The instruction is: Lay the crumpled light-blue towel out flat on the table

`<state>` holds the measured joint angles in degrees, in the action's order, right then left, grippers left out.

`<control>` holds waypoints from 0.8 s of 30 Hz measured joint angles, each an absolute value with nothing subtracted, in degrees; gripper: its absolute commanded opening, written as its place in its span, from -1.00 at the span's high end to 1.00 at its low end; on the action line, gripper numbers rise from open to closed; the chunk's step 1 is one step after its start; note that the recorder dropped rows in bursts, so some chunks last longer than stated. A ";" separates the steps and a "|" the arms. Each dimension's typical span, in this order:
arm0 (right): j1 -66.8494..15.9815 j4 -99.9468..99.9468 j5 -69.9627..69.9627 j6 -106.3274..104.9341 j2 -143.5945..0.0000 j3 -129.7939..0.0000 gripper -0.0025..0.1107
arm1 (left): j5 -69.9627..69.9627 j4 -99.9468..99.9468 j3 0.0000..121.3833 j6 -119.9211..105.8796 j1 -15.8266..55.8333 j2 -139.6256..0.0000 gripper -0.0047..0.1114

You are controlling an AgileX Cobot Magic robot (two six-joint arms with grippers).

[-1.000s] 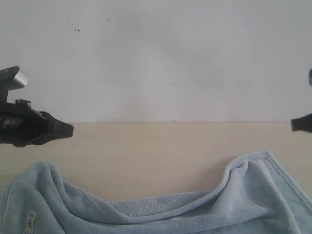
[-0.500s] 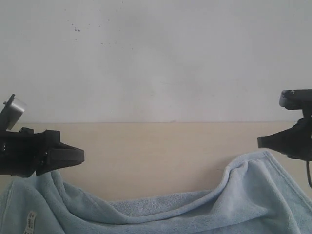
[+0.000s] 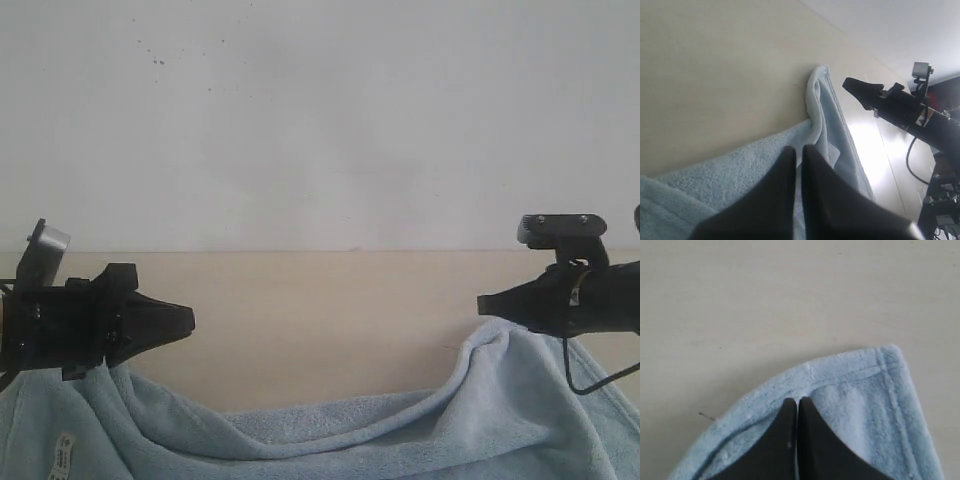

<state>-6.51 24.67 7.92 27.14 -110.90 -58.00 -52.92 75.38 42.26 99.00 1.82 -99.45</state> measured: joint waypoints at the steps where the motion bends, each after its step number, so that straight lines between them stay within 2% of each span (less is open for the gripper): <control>1: -7.12 26.33 7.92 27.28 -110.99 -58.23 0.96 | -53.54 74.90 42.26 98.21 1.82 -99.76 0.85; 4: -10.05 31.82 6.31 27.50 -110.49 -59.68 0.96 | -55.30 73.87 42.26 95.45 1.82 -100.39 0.85; 7: -12.06 35.11 -0.96 24.74 -108.89 -62.80 0.96 | -56.12 73.50 42.26 93.65 1.82 -100.39 0.85; 12: -11.42 39.46 -26.43 17.98 -106.98 -71.27 0.96 | -55.42 73.56 42.26 92.10 1.82 -100.39 0.85; 16: -9.47 39.28 -49.89 17.10 -106.34 -77.48 0.96 | -49.05 76.20 42.26 91.89 1.82 -100.39 0.85; 19: -8.97 29.40 -60.14 6.65 -105.31 -80.21 0.96 | -43.78 78.31 42.26 91.75 1.82 -100.39 0.85; 24: -9.21 -6.49 -58.09 -18.89 -105.92 -80.97 0.96 | -41.07 79.04 42.26 92.55 1.82 -100.39 0.85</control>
